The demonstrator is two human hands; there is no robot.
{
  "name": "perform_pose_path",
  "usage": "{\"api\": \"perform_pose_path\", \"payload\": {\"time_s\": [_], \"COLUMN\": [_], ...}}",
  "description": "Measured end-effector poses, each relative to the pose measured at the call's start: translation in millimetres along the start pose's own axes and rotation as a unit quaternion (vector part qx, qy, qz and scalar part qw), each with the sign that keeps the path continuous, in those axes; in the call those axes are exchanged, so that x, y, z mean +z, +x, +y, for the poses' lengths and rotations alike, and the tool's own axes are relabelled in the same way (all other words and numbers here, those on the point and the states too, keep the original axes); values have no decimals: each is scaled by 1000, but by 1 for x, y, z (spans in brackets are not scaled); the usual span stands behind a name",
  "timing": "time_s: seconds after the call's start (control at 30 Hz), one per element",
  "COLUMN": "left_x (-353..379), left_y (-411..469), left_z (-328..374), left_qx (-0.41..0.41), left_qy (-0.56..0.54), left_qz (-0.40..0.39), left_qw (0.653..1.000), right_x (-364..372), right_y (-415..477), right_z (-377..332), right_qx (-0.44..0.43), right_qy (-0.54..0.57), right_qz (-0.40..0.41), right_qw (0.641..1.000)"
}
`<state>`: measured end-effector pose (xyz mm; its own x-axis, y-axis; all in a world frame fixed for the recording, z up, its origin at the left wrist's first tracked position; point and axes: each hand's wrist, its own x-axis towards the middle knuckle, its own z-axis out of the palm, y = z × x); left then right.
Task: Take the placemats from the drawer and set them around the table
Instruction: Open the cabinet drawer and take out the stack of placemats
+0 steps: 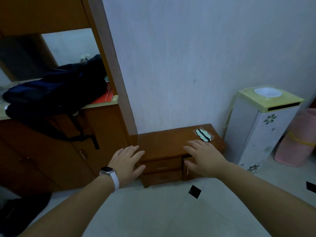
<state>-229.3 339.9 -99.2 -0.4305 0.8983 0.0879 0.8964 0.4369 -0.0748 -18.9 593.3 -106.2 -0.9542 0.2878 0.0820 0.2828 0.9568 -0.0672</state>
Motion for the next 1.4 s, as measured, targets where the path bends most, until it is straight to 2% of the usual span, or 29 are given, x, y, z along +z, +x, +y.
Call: {"api": "perform_pose_path", "payload": {"time_s": [0.37,0.63,0.87,1.07,1.2,1.4], "left_x": [53,120,208,256,289,389], "left_y": [83,176,222,238,253,284], "left_z": [-37,-94,-140,-138,-132,-125], "left_qx": [22,54,58,43,37,29], "left_qy": [-27,-62,-82,-102,-114,-108], "left_qz": [-32,-58,-146,-194,-187,-157], "left_qw": [999,995,984,975,975,981], "right_x": [34,74,130,174,224,356], "right_y": [73,163,223,242,259,286], "right_z": [27,36,26,30,42,57], "right_qx": [-5,34,66,62,47,10], "right_qy": [-6,-10,20,59,65,86], "right_qz": [-33,-76,-95,-161,-180,-177], "right_qw": [999,996,993,983,980,980]}}
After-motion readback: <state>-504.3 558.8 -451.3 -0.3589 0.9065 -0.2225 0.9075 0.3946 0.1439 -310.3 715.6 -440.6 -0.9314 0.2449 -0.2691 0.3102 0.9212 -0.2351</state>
